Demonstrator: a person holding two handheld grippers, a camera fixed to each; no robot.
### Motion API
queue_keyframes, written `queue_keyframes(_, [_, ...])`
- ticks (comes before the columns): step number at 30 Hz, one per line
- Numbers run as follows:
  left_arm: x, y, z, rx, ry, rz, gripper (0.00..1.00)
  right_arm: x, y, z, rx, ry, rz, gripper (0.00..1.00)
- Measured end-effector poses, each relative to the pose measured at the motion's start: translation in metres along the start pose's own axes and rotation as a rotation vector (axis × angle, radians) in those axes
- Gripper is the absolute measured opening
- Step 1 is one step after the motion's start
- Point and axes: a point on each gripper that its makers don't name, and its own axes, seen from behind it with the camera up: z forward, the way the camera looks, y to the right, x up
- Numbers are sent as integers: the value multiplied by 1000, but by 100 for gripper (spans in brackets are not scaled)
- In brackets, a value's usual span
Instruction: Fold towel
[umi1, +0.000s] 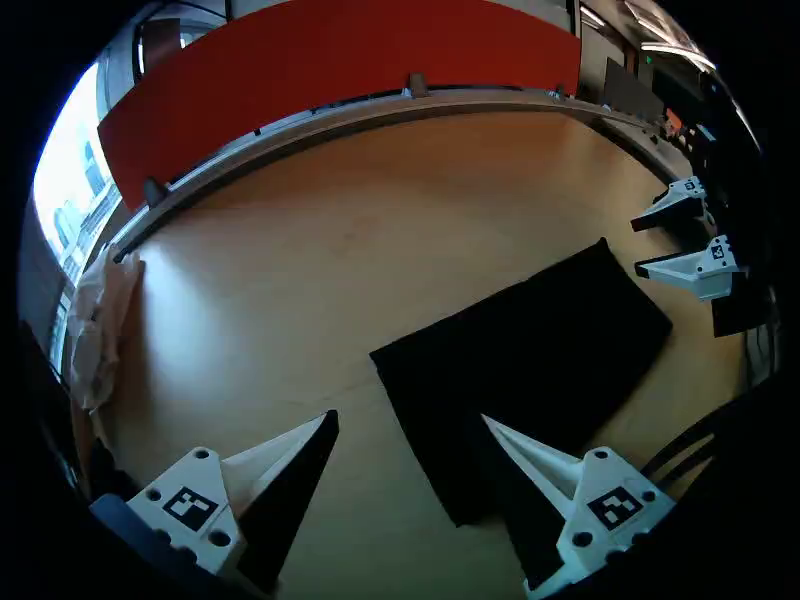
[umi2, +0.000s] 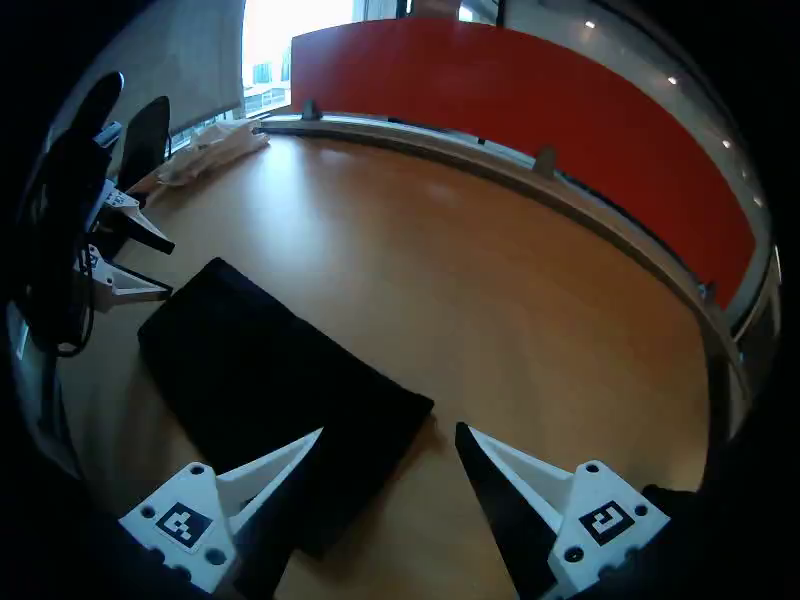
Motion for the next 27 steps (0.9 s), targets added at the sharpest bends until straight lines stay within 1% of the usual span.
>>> queue_keyframes(6, [-6, -1, -8, 1, 2, -19, 95, -4, -2, -8, 1, 4, -3, 93])
queue_keyframes(12, [-17, -1, -17, 7, 1, -36, 95, -11, -5, -18, 2, 8, 7, 92])
queue_keyframes(23, [-36, 4, -33, 20, 5, -61, 94, -26, -15, -39, -1, 7, 24, 93])
queue_keyframes(27, [-41, 6, -37, 21, 7, -73, 95, -31, -18, -44, -2, 9, 33, 92])
